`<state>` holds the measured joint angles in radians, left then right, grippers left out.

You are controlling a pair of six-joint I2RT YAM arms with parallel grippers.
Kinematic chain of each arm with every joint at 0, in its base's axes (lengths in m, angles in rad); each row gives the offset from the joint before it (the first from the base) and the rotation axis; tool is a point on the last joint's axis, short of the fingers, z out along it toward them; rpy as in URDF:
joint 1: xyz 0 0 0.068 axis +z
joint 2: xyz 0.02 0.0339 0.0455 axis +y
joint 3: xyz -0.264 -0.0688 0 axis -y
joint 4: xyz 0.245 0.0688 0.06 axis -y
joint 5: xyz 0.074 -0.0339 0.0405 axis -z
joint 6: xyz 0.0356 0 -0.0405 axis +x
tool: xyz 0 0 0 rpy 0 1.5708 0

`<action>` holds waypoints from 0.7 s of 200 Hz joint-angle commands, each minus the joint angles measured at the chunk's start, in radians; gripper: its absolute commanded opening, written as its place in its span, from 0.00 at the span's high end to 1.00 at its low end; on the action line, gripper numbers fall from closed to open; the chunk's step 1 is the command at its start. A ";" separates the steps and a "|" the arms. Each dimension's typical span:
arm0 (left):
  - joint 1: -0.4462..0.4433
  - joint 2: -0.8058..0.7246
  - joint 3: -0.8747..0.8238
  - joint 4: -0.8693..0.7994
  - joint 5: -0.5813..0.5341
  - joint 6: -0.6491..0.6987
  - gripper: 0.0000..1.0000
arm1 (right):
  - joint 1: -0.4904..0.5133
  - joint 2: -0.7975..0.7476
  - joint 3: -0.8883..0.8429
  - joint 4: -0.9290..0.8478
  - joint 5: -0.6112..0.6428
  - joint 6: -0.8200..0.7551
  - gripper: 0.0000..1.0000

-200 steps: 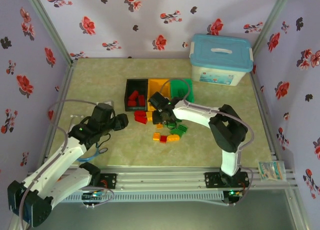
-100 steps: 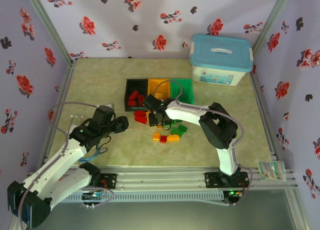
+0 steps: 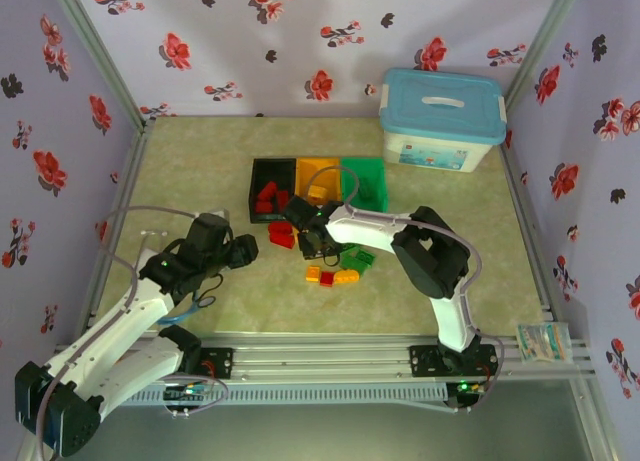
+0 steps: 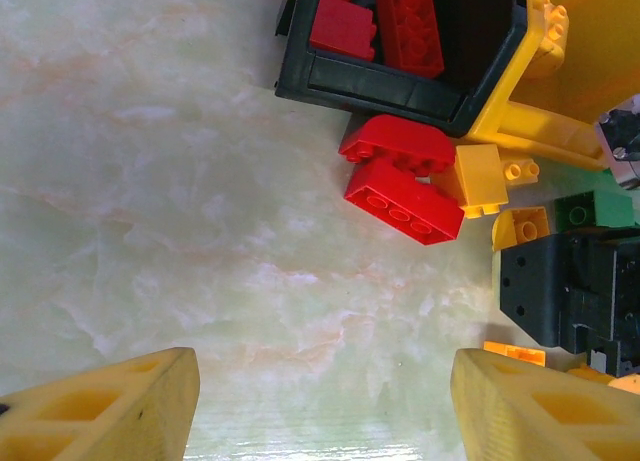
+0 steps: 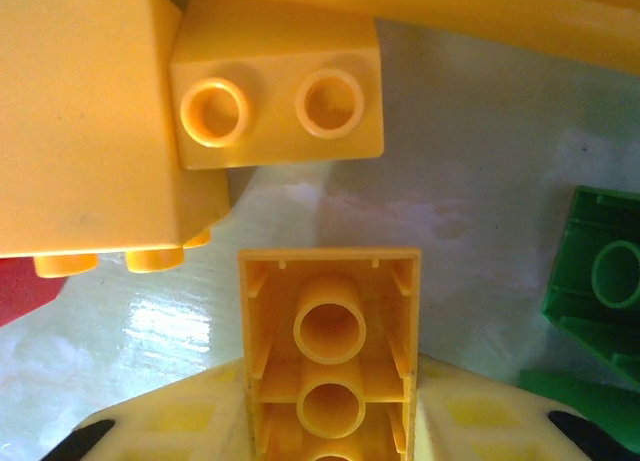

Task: Sort the legos into containers by color
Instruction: Pick up the lego from the center of the table.

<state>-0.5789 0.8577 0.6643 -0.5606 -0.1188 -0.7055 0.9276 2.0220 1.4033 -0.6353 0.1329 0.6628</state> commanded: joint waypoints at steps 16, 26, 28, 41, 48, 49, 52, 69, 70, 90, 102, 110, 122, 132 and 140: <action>-0.009 -0.011 -0.023 -0.001 -0.007 -0.016 0.33 | 0.013 -0.054 0.003 -0.053 0.035 0.009 0.69; -0.010 -0.012 -0.026 -0.001 -0.007 -0.016 0.33 | 0.014 -0.074 0.003 -0.056 0.041 0.008 0.69; -0.010 -0.012 -0.027 -0.001 -0.007 -0.017 0.33 | 0.013 -0.078 0.003 -0.056 0.042 0.009 0.69; -0.011 -0.012 -0.032 -0.003 -0.007 -0.018 0.33 | 0.014 -0.109 0.005 -0.061 0.055 0.004 0.69; -0.012 -0.013 -0.035 -0.003 -0.007 -0.018 0.33 | 0.013 -0.126 0.009 -0.067 0.070 -0.001 0.69; -0.012 -0.013 -0.036 -0.003 -0.007 -0.018 0.33 | 0.014 -0.127 0.010 -0.067 0.073 -0.001 0.69; -0.013 -0.014 -0.038 -0.003 -0.007 -0.018 0.33 | 0.014 -0.134 0.011 -0.069 0.080 -0.005 0.69; -0.016 -0.017 -0.046 -0.003 -0.007 -0.022 0.33 | 0.005 -0.158 0.035 -0.086 0.102 -0.025 0.69; -0.015 -0.017 -0.046 -0.003 -0.007 -0.022 0.33 | 0.005 -0.159 0.036 -0.087 0.104 -0.027 0.69; -0.024 -0.023 -0.055 -0.004 -0.007 -0.027 0.33 | -0.018 -0.161 0.083 -0.111 0.108 -0.053 0.69; -0.027 -0.030 -0.060 -0.006 -0.007 -0.033 0.33 | -0.040 -0.156 0.114 -0.124 0.103 -0.066 0.69; -0.031 -0.035 -0.064 -0.004 -0.008 -0.036 0.33 | -0.056 -0.149 0.135 -0.130 0.096 -0.077 0.69; -0.034 -0.039 -0.072 -0.008 -0.012 -0.046 0.33 | -0.084 -0.135 0.172 -0.136 0.080 -0.092 0.69; -0.036 -0.042 -0.078 -0.013 -0.021 -0.052 0.33 | -0.108 -0.117 0.210 -0.149 0.068 -0.102 0.69; -0.037 -0.044 -0.081 -0.017 -0.024 -0.054 0.33 | -0.126 -0.098 0.244 -0.160 0.056 -0.110 0.70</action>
<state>-0.6064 0.8303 0.5991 -0.5613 -0.1200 -0.7311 0.8570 1.8835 1.5528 -0.7380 0.1982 0.5991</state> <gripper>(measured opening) 0.667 0.319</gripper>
